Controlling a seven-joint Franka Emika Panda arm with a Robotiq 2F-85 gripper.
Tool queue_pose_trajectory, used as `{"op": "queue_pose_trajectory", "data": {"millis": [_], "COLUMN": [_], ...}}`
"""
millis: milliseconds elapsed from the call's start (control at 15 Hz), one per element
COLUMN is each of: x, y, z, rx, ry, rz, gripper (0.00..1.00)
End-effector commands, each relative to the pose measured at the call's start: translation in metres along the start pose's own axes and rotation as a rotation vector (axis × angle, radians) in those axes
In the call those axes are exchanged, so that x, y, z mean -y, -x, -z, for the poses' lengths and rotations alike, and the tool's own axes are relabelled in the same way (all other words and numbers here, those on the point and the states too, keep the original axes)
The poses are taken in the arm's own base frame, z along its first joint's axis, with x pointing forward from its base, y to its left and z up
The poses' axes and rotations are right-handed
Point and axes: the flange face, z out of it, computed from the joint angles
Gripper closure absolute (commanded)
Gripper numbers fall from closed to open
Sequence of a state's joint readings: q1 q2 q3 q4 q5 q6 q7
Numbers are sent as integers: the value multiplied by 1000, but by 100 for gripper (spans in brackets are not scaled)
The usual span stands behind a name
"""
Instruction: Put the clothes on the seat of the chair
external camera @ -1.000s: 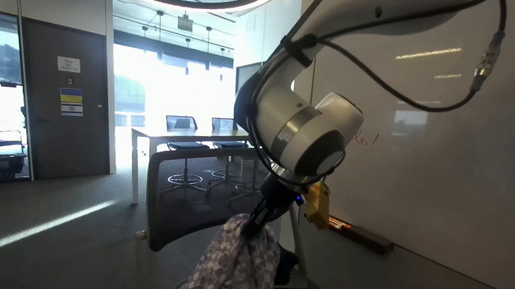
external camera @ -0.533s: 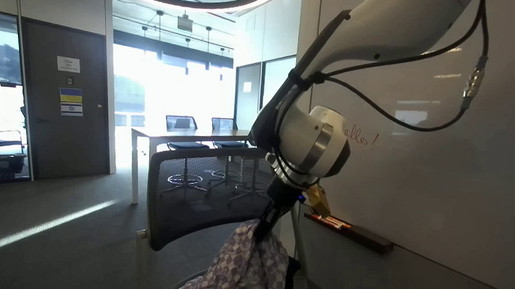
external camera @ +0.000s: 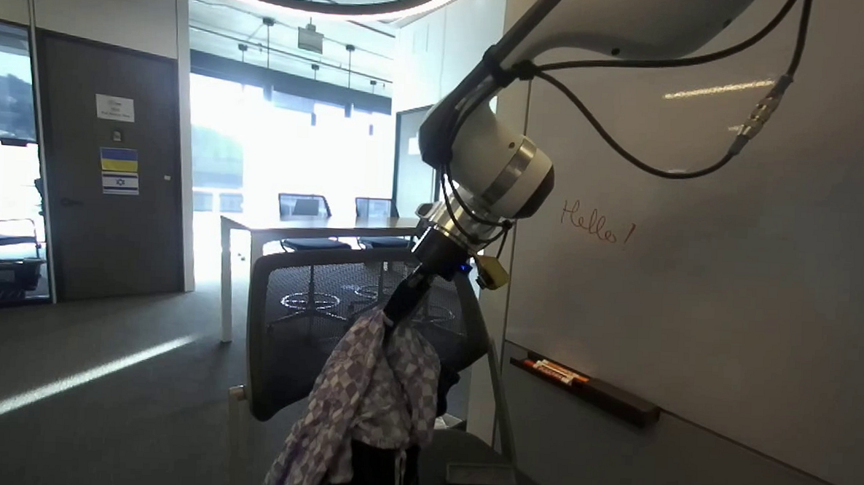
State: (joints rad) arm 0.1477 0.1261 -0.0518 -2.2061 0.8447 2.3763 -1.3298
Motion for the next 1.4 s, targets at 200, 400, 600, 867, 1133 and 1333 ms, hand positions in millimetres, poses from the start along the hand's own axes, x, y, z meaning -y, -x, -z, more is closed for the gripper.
{"op": "queue_pose_trajectory", "data": {"millis": [200, 400, 600, 867, 1133, 1333], "x": [-6, 2, 15, 45, 47, 58], "y": [-32, -31, -25, -27, -31, -31], "z": [20, 37, 61, 96, 101, 110], "rx": [-27, 67, 193, 324, 353, 357], "ry": [-62, 67, 177, 302, 304, 316], "rz": [-48, -94, -134, -235, -264, -279], "gripper": [38, 15, 0, 0, 1, 0]}}
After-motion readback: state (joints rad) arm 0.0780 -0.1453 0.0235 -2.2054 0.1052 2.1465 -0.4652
